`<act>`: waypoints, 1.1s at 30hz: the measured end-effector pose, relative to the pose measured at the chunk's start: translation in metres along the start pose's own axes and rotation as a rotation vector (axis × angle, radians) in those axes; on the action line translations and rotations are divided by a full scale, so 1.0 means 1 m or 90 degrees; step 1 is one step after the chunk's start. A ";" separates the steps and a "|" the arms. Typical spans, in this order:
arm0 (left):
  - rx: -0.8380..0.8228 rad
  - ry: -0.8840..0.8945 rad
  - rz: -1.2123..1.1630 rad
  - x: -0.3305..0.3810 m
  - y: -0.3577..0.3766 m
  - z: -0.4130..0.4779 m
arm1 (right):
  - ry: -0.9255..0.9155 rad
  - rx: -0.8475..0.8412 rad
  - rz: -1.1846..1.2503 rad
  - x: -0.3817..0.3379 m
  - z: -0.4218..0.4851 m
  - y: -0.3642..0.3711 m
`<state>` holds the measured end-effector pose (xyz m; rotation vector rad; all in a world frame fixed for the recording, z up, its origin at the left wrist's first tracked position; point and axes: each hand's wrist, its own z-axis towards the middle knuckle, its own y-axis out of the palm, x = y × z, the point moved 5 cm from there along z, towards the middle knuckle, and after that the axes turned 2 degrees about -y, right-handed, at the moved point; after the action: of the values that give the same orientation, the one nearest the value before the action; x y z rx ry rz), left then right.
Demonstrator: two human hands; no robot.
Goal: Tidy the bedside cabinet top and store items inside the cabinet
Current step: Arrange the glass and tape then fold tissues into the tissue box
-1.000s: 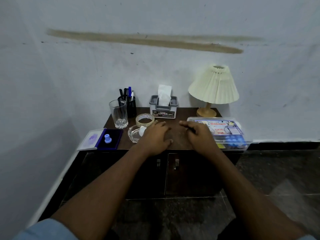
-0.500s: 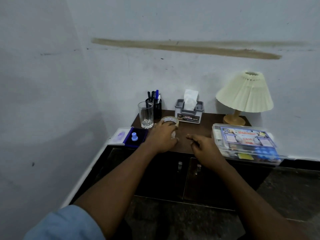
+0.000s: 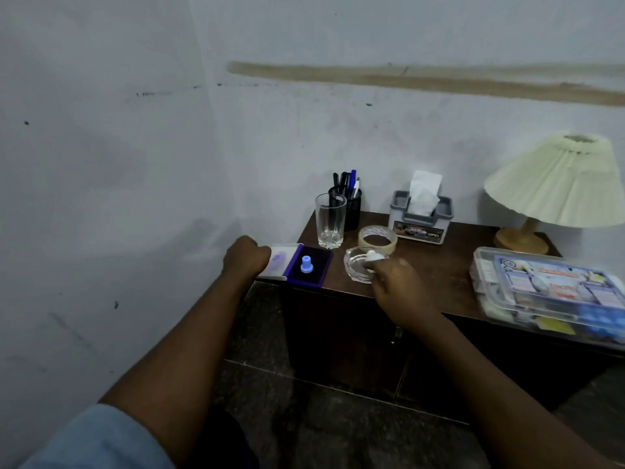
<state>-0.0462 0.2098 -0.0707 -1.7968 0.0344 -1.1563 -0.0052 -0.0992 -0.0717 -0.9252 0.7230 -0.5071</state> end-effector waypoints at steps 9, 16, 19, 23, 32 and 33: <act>-0.139 -0.145 -0.311 -0.012 0.001 -0.001 | -0.061 -0.063 -0.103 -0.078 0.077 0.061; -0.068 -0.011 -0.383 0.013 -0.010 -0.012 | 0.006 0.019 0.050 -0.058 0.077 0.049; -0.131 0.039 -0.369 0.025 0.002 -0.020 | 0.091 0.105 0.161 -0.036 0.080 0.024; -0.196 0.127 -0.257 0.035 0.018 -0.027 | 0.142 0.144 0.176 -0.022 0.077 0.014; -0.149 0.323 0.147 0.039 0.029 -0.027 | 0.029 0.059 0.084 -0.044 0.077 0.043; -0.145 0.323 0.148 0.039 0.029 -0.026 | 0.012 0.039 0.065 -0.046 0.079 0.047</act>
<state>-0.0312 0.1577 -0.0628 -1.5924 0.6781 -1.4489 0.0269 -0.0019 -0.0649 -0.8227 0.7641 -0.4466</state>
